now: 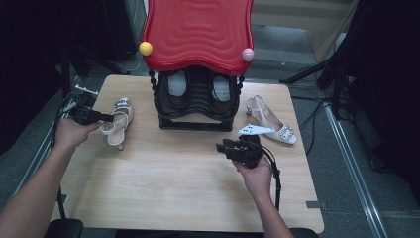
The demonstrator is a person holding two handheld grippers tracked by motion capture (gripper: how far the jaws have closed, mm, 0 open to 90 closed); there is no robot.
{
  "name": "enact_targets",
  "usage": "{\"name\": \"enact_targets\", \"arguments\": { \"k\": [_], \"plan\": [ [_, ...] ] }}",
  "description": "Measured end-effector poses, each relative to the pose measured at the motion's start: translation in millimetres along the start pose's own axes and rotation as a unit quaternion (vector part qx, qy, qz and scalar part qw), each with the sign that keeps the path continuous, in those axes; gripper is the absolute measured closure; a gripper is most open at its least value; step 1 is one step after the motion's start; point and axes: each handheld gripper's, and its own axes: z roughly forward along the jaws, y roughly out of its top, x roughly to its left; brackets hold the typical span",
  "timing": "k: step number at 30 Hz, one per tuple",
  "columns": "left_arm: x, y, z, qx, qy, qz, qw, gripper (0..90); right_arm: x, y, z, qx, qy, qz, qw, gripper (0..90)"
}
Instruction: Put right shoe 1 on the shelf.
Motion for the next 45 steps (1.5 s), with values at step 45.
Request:
{"name": "enact_targets", "arguments": {
  "k": [45],
  "plan": [
    [-4.1,-0.9,11.4,0.049,0.055,-0.024,0.997,59.7,-1.8,0.3,-1.9,-0.001,-0.003,0.003,1.0,63.1]
  ]
}}
